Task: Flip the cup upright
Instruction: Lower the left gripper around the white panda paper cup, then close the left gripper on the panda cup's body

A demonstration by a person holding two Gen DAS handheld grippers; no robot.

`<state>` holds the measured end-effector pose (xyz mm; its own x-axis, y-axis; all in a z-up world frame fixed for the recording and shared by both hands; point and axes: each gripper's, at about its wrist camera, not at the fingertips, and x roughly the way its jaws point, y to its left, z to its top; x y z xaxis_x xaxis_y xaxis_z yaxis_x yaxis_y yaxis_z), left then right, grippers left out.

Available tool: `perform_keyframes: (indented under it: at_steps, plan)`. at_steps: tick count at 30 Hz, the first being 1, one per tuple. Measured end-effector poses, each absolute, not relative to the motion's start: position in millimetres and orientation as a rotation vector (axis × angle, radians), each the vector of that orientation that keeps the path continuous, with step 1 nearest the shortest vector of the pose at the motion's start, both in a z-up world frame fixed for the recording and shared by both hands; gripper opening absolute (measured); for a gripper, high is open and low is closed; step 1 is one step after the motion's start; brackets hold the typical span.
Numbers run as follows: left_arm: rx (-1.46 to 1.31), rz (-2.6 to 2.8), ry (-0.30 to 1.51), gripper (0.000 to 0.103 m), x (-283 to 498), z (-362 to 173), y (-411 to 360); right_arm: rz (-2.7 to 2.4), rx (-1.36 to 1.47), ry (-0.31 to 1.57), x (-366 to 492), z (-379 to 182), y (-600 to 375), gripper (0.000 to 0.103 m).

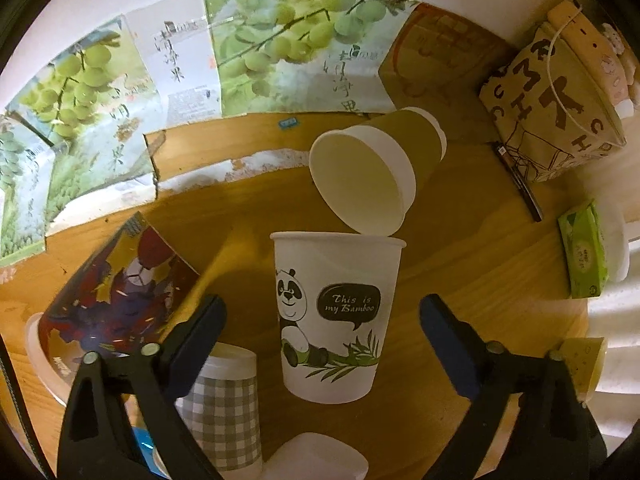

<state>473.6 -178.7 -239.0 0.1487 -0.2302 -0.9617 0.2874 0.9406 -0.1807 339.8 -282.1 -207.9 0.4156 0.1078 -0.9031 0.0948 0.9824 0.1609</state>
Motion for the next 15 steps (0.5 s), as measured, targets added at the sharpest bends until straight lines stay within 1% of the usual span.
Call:
perform_keyframes:
  at_steps: [6,8,9,10,14,15]
  plan:
    - [0.049,-0.365,1.401,0.095,478,-251,-185,0.003,0.205,1.159,339,-210,-283,0.081]
    - [0.033,-0.37,1.416,0.093,479,-255,-186,0.0,0.205,1.162,338,-211,-283,0.081]
    - [0.029,-0.37,1.422,0.086,480,-257,-188,-0.001,0.205,1.163,338,-211,-283,0.081]
    - [0.023,-0.374,1.433,0.081,481,-259,-188,-0.002,0.206,1.165,338,-211,-283,0.081]
    - [0.04,-0.384,1.428,0.079,479,-261,-196,-0.013,0.201,1.164,336,-210,-284,0.081]
    - [0.032,-0.397,1.443,0.075,479,-263,-198,-0.015,0.202,1.162,336,-210,-285,0.081]
